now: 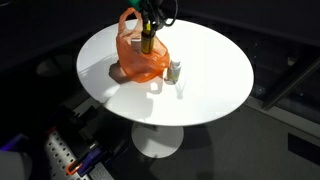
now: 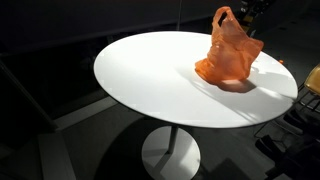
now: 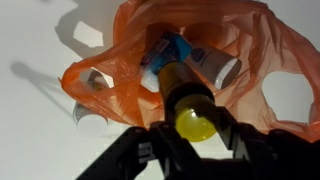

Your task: Put the yellow bottle in the plastic bag

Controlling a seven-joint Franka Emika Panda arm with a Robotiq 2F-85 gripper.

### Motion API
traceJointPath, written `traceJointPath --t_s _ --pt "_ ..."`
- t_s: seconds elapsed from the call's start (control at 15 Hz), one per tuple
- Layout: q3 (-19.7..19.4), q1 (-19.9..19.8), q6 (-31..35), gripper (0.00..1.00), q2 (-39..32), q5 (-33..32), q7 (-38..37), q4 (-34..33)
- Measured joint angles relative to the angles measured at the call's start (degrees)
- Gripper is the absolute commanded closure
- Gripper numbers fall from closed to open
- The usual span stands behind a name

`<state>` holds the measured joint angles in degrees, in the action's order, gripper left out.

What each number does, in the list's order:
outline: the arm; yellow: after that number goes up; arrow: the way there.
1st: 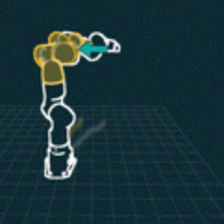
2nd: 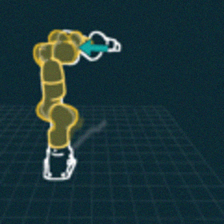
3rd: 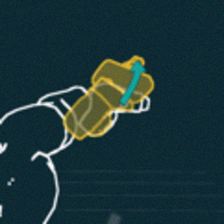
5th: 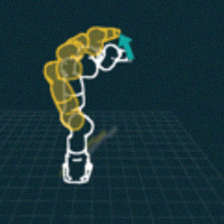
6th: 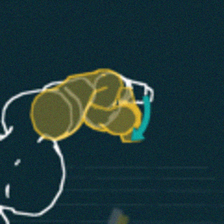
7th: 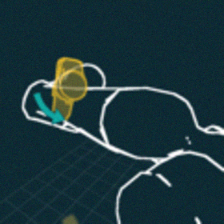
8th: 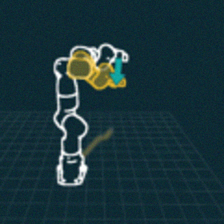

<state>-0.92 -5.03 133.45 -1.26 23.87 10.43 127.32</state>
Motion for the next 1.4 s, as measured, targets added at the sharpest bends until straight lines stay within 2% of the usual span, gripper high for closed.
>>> traceJointPath --t_s 1.07,1.4 --pt "-1.1 0.1 -0.4 0.80 0.4 -0.7 0.3 6.1" --pt "-1.1 0.6 3.6 0.80 0.5 -1.2 0.3 9.2"
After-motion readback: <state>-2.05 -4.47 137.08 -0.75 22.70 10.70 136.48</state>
